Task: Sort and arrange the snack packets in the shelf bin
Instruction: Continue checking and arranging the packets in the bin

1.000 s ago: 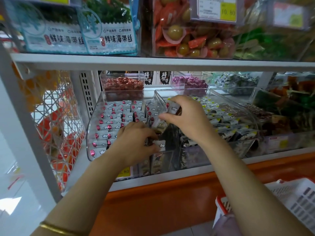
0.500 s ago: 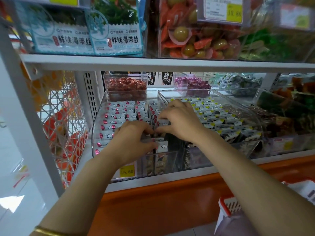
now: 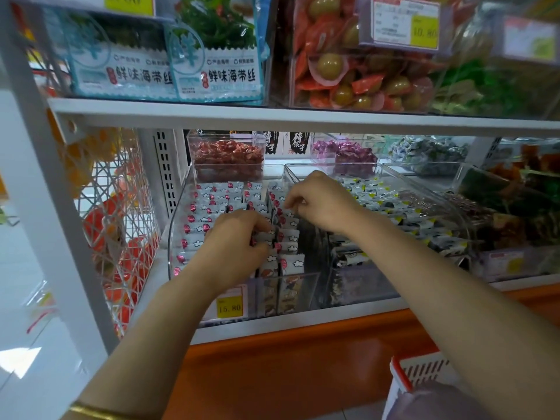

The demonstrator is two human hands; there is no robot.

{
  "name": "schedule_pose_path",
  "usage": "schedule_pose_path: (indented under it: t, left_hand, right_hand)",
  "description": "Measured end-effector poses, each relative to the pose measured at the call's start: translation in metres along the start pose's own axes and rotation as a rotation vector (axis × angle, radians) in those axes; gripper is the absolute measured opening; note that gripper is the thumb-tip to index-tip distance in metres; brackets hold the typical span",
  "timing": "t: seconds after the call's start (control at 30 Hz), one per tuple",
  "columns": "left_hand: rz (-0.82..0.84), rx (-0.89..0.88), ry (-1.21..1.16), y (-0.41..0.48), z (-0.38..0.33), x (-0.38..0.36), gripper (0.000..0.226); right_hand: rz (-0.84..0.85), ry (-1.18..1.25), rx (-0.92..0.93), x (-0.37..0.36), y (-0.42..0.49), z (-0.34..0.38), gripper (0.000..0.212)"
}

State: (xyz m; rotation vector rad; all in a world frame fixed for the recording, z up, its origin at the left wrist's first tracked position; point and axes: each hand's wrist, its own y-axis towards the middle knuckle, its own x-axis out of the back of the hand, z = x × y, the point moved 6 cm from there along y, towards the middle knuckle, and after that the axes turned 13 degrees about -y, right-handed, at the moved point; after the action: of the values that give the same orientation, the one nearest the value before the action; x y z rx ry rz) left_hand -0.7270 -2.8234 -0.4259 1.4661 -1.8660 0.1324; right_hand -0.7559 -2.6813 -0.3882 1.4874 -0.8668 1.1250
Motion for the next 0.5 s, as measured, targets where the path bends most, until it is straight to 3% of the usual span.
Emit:
schedule_pose_path:
  t: [0.17,0.27,0.37,0.5]
  left_hand:
    - [-0.040,-0.022,-0.010,0.000,-0.002,0.004,0.022]
    - [-0.051,-0.017,-0.005,0.001,-0.001,0.006,0.024]
    - [-0.073,-0.024,0.001,0.001,-0.001,0.009,0.026]
    - [-0.111,-0.023,-0.033,0.001,0.000,0.013,0.026]
  right_hand:
    - [0.044,-0.411,0.040,-0.013,0.015,0.015,0.003]
    - [0.088,-0.561,0.085,-0.020,0.020,0.023,0.011]
    - [0.084,-0.468,0.073,-0.019,0.021,0.023,0.008]
    - [0.047,-0.038,0.005,-0.001,0.012,0.010,0.018]
